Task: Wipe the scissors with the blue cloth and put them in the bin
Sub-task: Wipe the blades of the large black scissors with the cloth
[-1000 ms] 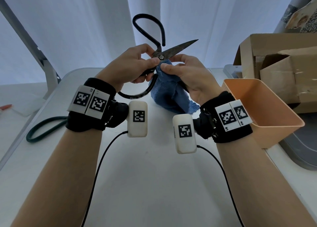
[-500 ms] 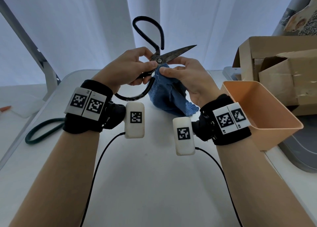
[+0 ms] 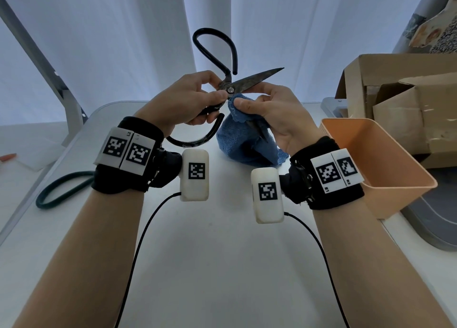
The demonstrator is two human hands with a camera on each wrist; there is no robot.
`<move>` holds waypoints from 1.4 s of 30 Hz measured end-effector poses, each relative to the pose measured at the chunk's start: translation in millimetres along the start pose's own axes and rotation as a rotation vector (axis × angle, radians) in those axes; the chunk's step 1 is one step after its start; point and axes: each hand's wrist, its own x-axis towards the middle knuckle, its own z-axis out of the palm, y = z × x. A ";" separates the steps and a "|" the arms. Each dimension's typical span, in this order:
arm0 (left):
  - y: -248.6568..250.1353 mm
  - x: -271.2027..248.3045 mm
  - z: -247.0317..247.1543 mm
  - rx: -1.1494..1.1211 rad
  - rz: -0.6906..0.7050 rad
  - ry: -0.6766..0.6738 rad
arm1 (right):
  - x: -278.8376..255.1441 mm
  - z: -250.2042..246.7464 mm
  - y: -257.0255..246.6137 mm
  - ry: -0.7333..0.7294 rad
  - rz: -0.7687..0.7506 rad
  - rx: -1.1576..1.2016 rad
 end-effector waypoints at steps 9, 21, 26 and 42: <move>1.1 -0.5 2.8 0.018 0.023 -0.031 | -1.1 -0.7 -1.7 -0.084 0.057 0.046; 0.1 0.8 2.5 0.015 0.025 -0.025 | -2.0 8.6 0.9 -0.038 0.105 0.156; -0.6 0.5 -0.3 0.009 0.011 -0.001 | -3.6 7.0 0.5 -0.054 0.113 0.199; -1.9 -0.3 -3.6 0.025 0.016 -0.013 | -1.8 6.7 2.5 -0.094 0.093 0.156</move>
